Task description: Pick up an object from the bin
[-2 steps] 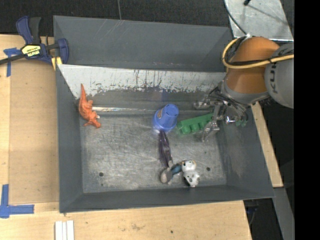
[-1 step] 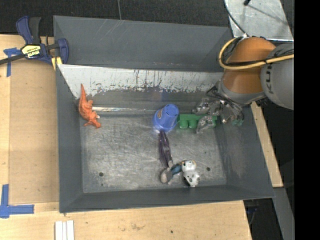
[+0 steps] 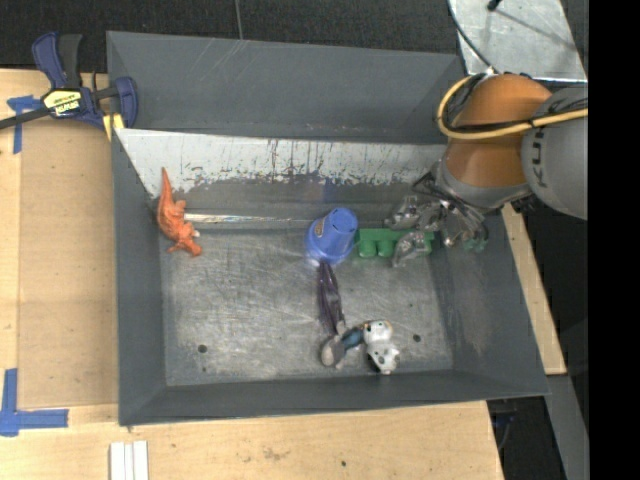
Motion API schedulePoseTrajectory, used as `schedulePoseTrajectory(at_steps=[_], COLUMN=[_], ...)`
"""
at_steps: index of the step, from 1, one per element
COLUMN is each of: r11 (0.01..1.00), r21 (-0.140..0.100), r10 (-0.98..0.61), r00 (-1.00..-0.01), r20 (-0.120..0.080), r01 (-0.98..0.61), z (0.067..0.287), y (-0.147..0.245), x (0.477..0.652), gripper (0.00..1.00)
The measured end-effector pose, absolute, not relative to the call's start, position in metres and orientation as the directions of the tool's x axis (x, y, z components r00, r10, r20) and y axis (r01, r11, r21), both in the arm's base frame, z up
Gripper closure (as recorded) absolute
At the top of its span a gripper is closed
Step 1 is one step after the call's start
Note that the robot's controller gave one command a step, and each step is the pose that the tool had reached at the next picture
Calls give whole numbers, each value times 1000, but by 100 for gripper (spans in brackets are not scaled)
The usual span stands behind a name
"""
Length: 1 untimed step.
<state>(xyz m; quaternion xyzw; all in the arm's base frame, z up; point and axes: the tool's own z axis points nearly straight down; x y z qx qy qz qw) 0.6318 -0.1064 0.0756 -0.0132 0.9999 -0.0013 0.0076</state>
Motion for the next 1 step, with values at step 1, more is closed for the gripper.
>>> schedulePoseTrajectory(at_steps=[1], r11=[1000], r21=[-3], r10=[-28], r00=[-1000], r20=[-11], r01=[-28], z=[133], y=[-107], x=[634], gripper=[100])
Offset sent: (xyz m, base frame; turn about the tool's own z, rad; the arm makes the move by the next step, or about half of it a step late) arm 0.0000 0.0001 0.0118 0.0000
